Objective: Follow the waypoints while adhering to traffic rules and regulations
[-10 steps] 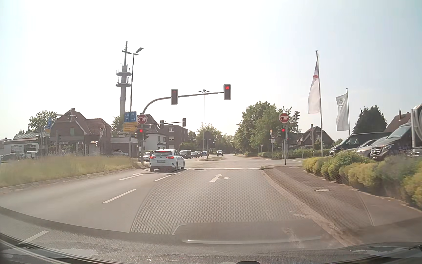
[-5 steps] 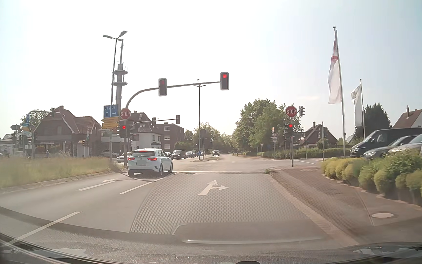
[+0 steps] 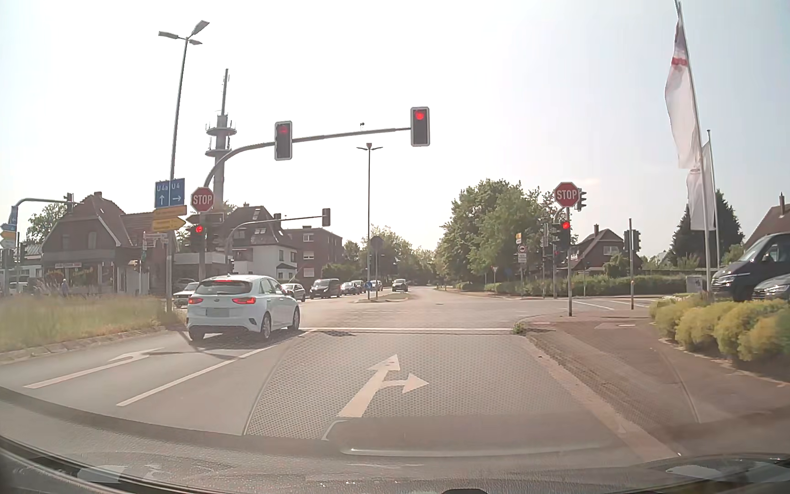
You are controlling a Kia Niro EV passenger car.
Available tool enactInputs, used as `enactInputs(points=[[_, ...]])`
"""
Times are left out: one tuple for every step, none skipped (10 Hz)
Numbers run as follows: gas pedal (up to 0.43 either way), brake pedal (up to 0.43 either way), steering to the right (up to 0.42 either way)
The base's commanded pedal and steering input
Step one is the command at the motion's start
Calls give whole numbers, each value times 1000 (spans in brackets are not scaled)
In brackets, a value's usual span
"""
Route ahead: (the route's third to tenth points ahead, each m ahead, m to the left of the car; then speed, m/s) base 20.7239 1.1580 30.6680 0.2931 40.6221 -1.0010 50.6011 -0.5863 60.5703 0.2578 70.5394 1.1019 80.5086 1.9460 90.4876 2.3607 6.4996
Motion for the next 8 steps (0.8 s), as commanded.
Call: enactInputs(points=[[0, 238, 7], [0, 238, 7], [0, 238, 8], [0, 238, 10], [0, 238, 12], [0, 238, 14], [0, 238, 17], [0, 232, 18]])
